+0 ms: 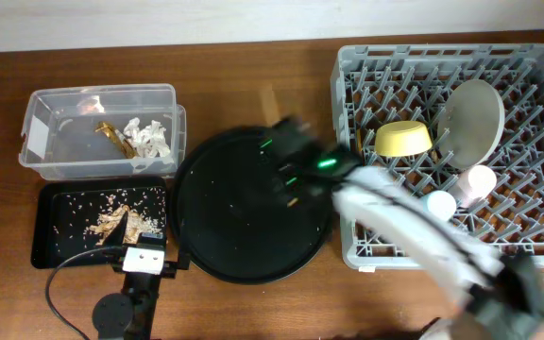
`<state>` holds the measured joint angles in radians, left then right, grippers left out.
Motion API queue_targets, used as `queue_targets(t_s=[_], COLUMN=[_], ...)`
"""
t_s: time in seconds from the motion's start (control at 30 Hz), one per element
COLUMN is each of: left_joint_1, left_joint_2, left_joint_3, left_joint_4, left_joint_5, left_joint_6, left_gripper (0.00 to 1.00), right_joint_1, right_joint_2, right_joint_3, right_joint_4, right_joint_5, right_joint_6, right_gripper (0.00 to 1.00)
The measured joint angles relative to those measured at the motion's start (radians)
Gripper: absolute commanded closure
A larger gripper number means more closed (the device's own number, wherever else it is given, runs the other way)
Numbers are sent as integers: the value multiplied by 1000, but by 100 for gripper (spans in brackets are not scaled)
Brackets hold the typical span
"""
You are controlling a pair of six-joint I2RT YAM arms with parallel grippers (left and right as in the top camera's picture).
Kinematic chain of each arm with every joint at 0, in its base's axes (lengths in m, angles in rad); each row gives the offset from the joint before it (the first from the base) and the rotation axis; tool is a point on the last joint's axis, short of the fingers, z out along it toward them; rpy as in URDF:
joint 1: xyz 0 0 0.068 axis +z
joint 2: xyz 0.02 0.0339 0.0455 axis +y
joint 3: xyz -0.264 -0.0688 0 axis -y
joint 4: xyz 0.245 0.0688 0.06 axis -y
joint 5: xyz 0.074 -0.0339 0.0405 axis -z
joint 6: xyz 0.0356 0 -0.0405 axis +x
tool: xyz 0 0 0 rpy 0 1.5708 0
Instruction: Sort waste into correct bins and load items into the dishwasher rack
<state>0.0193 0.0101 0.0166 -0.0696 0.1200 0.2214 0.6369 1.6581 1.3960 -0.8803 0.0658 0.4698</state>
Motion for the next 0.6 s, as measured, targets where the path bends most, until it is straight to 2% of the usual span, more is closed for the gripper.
queue_targets(t_s=[0.03,0.1,0.13,0.17,0.2,0.33,0.37,0.4,0.5,0.6], left_joint_1=[0,0,0,0,0,0,0,0,0,0], left_joint_2=[0,0,0,0,0,0,1,0,0,0], left_joint_3=[0,0,0,0,0,0,0,0,0,0], left_joint_4=[0,0,0,0,0,0,0,1,1,0], left_joint_5=[0,0,0,0,0,0,0,0,0,0], left_joint_6=[0,0,0,0,0,0,0,0,0,0], left_gripper=[1,1,1,1,1,1,1,1,1,1], right_joint_1=[-97,-233,-318,-365,-364,-352,-327,-294,-159,-116], right_joint_2=[-62,-64,-24,11,27,-6,-121,-243,-640,-759], right_joint_3=[2,6,5,5,5,7,10,19,65,64], right_joint_4=[-12,-55,-87,-94,-100,-142,-144,-146,-196,-210], right_joint_5=[37,70,85,66,35,6,4,0,-8,-11], right_joint_6=[-22,-88,-113,-156,-198,-188,-182,-179,-178,-160], right_gripper=[96,96,89,44,27,22,14,1,1,1])
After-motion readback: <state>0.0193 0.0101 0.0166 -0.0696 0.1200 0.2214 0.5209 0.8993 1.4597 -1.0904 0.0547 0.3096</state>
